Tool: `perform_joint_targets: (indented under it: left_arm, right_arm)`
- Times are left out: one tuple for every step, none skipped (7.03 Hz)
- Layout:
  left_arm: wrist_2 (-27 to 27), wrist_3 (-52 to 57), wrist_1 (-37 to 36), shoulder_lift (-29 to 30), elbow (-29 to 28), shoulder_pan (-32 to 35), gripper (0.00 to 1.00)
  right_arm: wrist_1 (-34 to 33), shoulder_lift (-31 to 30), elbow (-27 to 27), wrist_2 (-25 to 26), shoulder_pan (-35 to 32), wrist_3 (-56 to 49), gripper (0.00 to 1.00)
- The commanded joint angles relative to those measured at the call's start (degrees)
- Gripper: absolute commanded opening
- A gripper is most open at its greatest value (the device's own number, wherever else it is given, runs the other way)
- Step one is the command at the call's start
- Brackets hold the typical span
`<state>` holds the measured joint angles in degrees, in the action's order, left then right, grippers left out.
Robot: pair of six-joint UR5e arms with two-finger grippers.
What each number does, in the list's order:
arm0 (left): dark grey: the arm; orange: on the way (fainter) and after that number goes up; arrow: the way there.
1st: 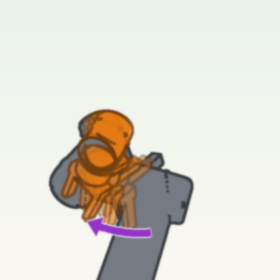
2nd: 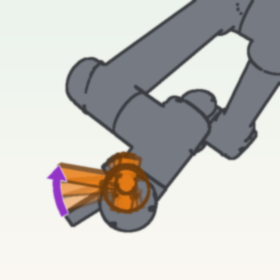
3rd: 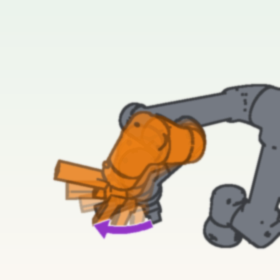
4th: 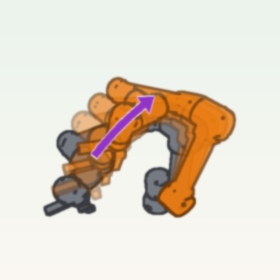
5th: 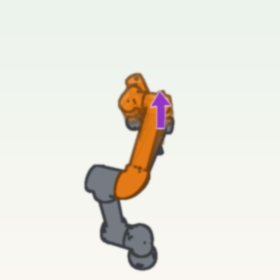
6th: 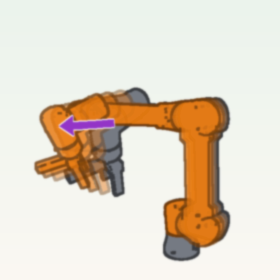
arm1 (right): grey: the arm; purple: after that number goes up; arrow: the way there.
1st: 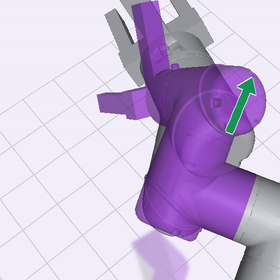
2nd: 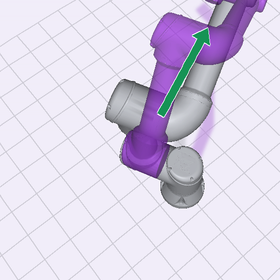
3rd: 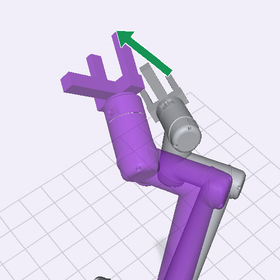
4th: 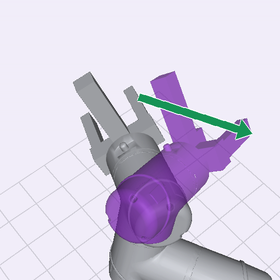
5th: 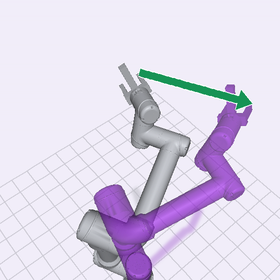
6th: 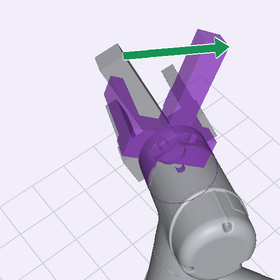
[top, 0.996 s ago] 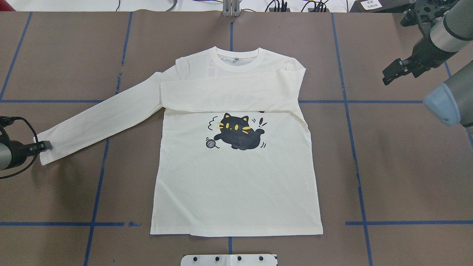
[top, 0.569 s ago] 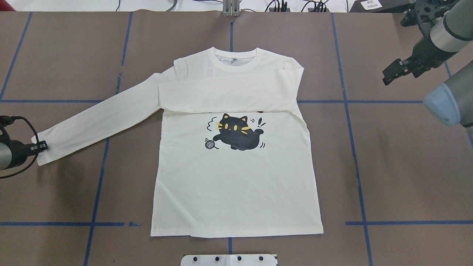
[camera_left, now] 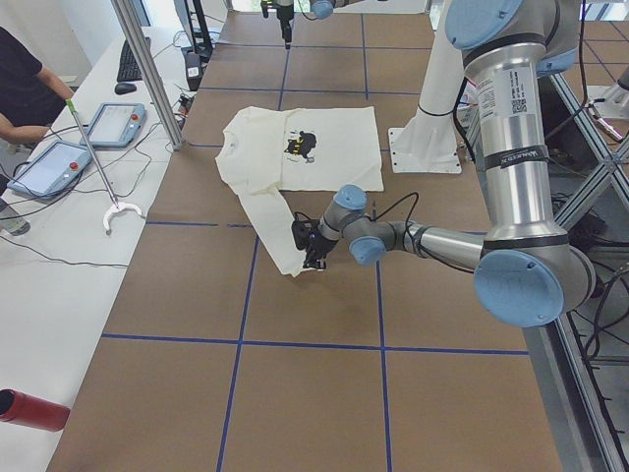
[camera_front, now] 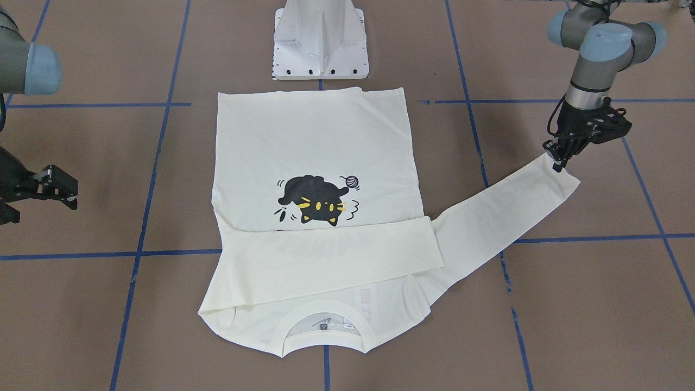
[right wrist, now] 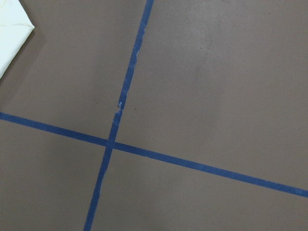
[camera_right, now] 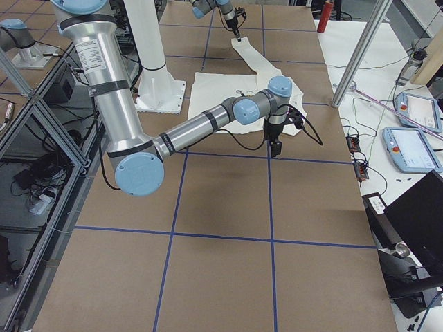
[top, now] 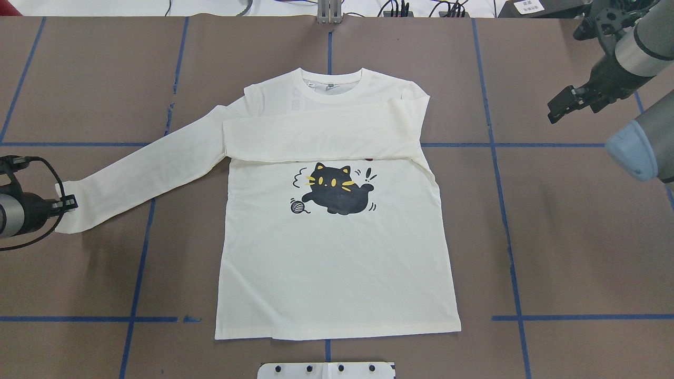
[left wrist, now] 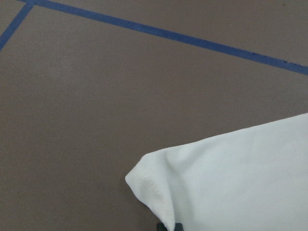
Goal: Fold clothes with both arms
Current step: 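Lower the left gripper onto the other sleeve cuff and grasp it, then carry the sleeve across the shirt body with the left gripper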
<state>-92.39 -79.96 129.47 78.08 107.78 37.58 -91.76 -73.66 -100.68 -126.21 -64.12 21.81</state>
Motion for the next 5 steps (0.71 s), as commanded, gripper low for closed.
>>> perform_joint_targets:
  left_arm:
    - [-0.16, 4.08, -9.21, 3.81, 7.78, 0.73, 0.00]
    - [-0.59, 5.68, -13.07, 9.41, 7.45, 1.87, 0.00]
    - [-4.25, 9.35, -19.37, 19.64, 5.71, 5.53, 0.00]
    - [-8.81, 10.00, -27.79, 31.93, 2.04, 8.18, 0.00]
    - [-11.55, 10.00, -32.13, 41.71, -2.18, 9.08, 0.00]
  right_arm:
    - [0.00, -2.78, -1.35, -0.35, -1.09, -0.01, 1.00]
    - [0.00, -5.94, -3.79, -0.36, -1.88, -0.01, 1.00]
    - [0.00, -9.71, -5.99, -0.53, -2.58, 0.07, 1.00]
    - [0.09, -12.45, -7.15, -1.06, -2.76, 0.08, 1.00]
    - [0.00, -13.26, -7.33, -1.58, -2.94, 0.16, 1.00]
